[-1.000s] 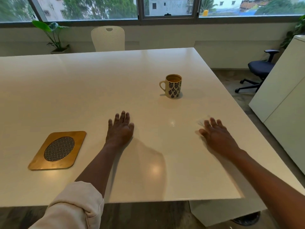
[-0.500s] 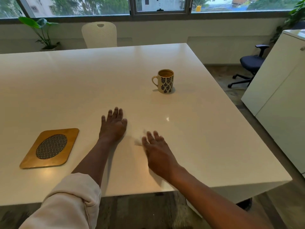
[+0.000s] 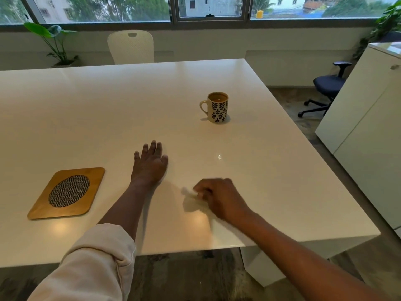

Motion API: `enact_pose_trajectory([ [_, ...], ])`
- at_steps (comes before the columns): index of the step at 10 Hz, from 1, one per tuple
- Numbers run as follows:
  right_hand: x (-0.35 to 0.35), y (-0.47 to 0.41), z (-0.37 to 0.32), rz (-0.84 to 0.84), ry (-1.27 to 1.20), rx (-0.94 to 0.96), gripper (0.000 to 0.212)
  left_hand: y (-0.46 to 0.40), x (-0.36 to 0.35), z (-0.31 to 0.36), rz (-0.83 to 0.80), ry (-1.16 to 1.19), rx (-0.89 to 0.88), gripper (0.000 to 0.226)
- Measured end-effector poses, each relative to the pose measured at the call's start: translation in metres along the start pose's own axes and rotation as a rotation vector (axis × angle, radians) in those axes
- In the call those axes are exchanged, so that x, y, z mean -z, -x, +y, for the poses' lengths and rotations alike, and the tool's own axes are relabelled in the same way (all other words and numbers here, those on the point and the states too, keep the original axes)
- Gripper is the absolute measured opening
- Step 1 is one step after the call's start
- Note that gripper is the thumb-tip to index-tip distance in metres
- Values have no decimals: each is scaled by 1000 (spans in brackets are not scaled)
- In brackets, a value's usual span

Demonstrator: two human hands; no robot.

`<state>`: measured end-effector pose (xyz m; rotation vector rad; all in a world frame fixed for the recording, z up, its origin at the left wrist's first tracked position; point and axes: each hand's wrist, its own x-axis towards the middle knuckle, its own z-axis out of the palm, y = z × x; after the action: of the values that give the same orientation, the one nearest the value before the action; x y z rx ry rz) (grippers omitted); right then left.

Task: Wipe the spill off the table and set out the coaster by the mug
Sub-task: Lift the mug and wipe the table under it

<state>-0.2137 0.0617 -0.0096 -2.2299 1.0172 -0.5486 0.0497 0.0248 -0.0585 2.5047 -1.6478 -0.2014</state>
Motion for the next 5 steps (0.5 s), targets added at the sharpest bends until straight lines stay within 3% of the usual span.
enact_pose_trajectory([
  [1,21,-30,10,143,-491,-406,13,0,-1,1,3,0,4,60],
  [2,36,-50,20,139,-807,-590,10,0,0,1,0,6,7,60],
  [4,41,-69,54,196,-116,-379,10,1,-1,1,19,-4,1,60],
  [5,45,-72,55,238,-26,-302,17,0,-1,0,16,-6,3,60],
])
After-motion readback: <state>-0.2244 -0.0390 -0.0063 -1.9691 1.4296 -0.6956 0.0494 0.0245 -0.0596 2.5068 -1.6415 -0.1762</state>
